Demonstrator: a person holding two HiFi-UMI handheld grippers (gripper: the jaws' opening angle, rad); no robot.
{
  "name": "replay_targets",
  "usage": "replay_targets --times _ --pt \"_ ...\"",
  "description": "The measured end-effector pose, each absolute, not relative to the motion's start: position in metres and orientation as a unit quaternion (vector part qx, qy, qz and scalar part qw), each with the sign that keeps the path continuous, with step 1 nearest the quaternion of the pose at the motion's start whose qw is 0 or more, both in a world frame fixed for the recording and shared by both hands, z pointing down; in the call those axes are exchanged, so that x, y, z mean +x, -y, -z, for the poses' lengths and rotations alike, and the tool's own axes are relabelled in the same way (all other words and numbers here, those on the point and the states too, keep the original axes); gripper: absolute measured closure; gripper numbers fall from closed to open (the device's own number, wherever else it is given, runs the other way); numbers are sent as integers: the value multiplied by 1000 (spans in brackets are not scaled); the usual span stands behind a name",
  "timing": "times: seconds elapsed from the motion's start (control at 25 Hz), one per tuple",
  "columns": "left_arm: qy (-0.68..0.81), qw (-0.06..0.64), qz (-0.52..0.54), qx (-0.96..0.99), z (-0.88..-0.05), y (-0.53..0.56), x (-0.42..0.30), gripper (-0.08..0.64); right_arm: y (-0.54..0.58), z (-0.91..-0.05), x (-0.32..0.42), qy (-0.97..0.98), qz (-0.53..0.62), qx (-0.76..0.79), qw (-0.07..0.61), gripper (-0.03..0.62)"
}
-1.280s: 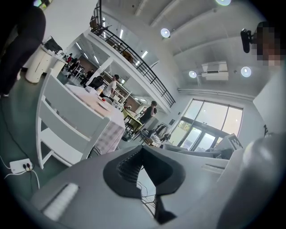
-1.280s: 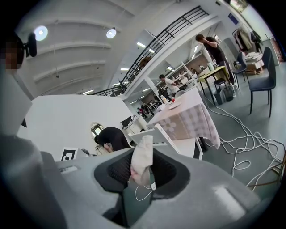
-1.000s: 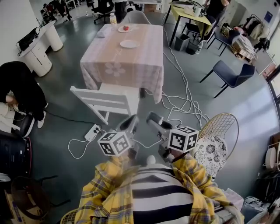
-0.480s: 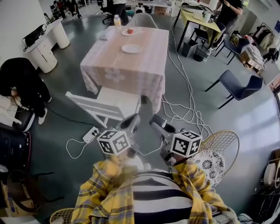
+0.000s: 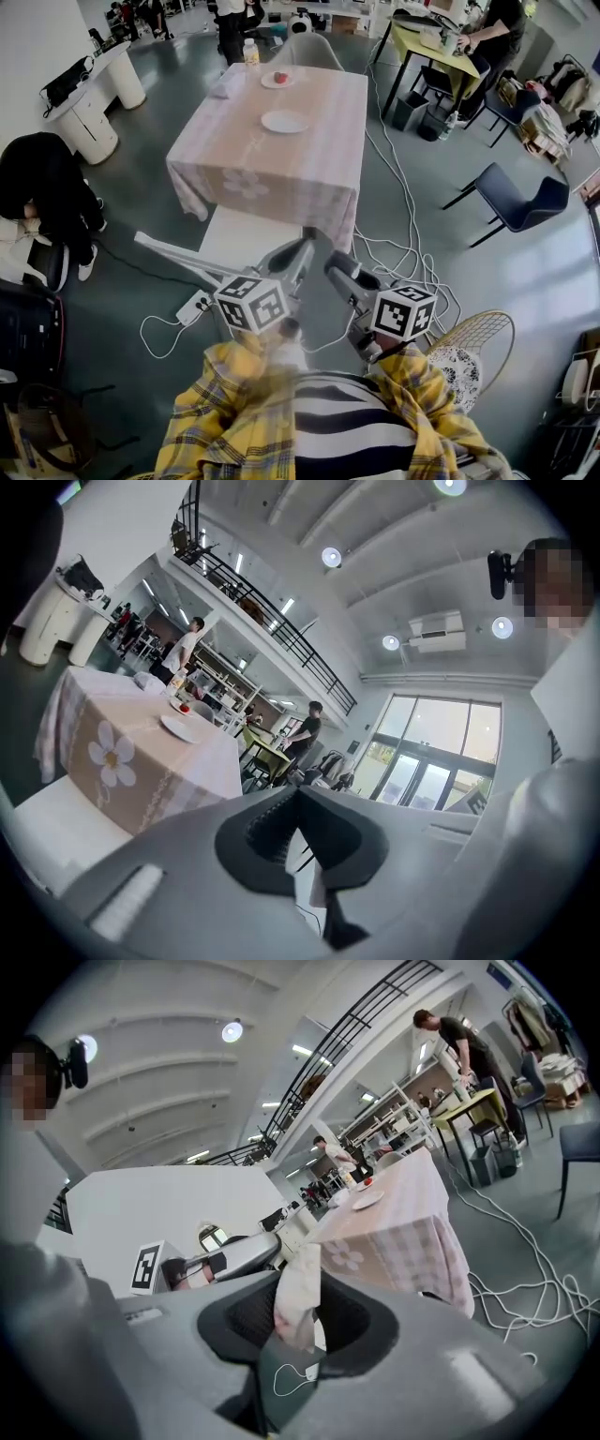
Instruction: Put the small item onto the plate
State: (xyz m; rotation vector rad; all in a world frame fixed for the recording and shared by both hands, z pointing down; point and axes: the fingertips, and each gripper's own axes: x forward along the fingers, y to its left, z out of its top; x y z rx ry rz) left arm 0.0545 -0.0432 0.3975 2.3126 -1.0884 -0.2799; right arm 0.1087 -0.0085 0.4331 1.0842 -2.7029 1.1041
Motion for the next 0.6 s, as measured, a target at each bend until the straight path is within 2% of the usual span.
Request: replay_targets --times 0.6 --pt "410 269 116 864 -372 185 -25 572 153 -396 42 881 -318 351 22 488"
